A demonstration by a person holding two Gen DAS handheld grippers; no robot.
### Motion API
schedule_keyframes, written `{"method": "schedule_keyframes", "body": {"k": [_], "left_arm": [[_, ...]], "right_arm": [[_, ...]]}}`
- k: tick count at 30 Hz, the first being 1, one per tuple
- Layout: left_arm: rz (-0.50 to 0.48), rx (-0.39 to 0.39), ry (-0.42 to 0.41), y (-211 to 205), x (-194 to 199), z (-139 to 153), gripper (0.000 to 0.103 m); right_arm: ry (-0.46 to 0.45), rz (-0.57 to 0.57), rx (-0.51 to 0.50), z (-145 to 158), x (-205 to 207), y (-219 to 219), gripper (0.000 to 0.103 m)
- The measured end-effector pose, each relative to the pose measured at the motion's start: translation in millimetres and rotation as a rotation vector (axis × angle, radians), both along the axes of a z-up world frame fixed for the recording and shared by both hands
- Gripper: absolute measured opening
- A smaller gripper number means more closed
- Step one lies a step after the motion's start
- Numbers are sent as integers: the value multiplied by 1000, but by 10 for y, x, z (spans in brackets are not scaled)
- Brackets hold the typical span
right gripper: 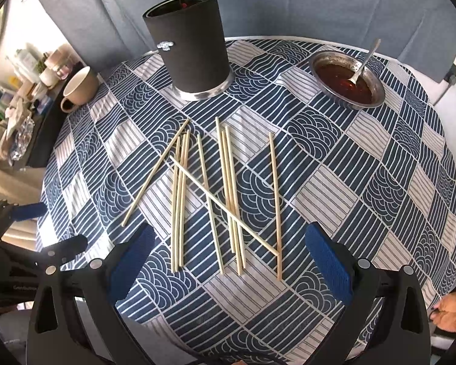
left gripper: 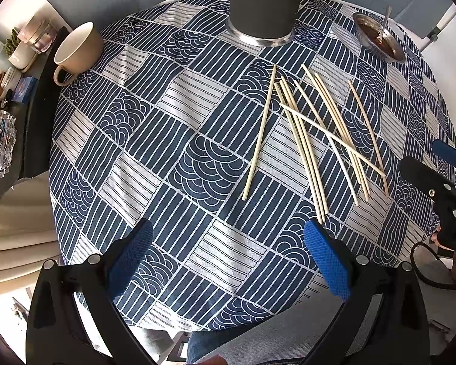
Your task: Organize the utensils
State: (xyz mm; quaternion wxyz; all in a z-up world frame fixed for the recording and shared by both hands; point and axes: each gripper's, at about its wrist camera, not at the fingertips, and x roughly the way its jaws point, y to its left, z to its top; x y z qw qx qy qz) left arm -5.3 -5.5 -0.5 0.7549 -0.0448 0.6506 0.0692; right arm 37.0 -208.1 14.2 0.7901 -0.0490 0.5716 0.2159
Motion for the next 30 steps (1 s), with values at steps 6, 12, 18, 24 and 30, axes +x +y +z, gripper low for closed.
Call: {"method": "schedule_keyframes", "body": {"k": [6,12,18,24,30], "left_arm": [[3,5,3,14,12,0,97],[-6,4,15,-5,35,-20,97],[-8,4,29,-7,64,-50,97],[-15,9,56,-3,133,-112,97],[-19,-6,95,19,265,-230,97]], "right_arm": [[2,6,-9,-18,4,23,95],[13,13,-12,-42,14,34,95],[30,17,-13,-88,65,52,95],[67,32,-14,-185,147,92,95],[107,28,-29,-321,270,95,95]]}}
